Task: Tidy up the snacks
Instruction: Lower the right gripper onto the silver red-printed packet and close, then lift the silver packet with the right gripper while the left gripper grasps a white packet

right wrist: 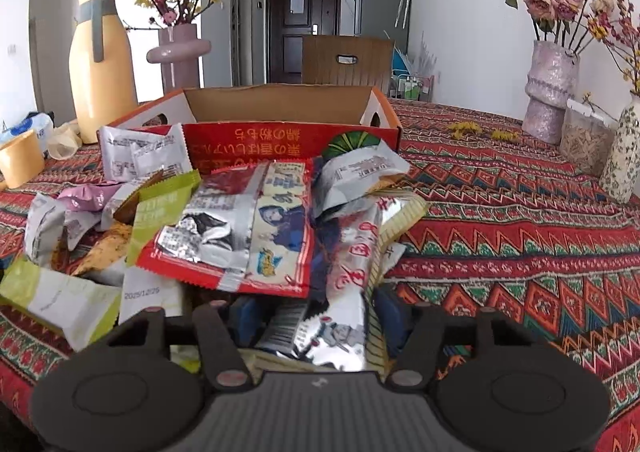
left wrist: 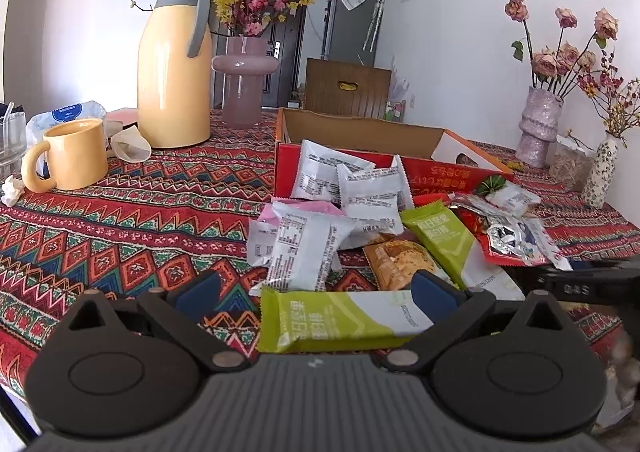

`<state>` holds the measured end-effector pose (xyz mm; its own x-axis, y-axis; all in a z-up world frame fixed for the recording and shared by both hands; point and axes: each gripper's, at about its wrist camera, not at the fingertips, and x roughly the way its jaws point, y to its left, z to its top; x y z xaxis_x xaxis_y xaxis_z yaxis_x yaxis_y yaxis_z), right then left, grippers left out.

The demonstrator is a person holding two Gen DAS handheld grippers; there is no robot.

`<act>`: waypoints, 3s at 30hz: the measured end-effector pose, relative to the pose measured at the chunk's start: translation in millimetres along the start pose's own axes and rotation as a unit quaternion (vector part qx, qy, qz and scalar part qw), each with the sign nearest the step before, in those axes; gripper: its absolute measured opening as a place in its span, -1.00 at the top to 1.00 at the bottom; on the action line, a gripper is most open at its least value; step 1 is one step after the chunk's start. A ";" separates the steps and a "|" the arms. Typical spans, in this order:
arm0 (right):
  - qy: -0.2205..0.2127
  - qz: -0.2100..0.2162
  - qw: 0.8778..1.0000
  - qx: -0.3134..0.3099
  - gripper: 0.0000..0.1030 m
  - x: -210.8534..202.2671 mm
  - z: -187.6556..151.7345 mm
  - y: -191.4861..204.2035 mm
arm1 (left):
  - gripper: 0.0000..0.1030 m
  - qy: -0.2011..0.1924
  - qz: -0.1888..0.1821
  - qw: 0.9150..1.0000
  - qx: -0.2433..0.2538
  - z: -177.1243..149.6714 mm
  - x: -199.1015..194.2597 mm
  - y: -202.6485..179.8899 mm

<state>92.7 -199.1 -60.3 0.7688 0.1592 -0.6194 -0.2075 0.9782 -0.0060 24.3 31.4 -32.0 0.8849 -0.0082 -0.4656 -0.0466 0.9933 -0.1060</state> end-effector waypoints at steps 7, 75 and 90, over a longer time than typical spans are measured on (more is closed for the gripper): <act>-0.011 0.003 1.000 0.013 0.10 -13.8 -8.1 -10.5 | -1.00 -0.034 0.029 0.999 0.014 11.4 12.8 2.7; -0.178 0.004 0.977 0.115 0.46 5.9 3.4 -57.2 | -1.00 0.003 0.000 0.999 -0.054 32.4 69.7 45.2; -0.198 0.021 0.973 0.117 0.45 1.2 -0.3 -59.3 | -1.00 0.060 0.028 0.998 0.000 30.6 69.3 14.5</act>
<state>105.8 -256.9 -60.9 0.9451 0.1927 -0.2639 -0.1353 0.9659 0.2208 99.2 48.7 -38.9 0.8189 0.0325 -0.5730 -0.0938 0.9926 -0.0777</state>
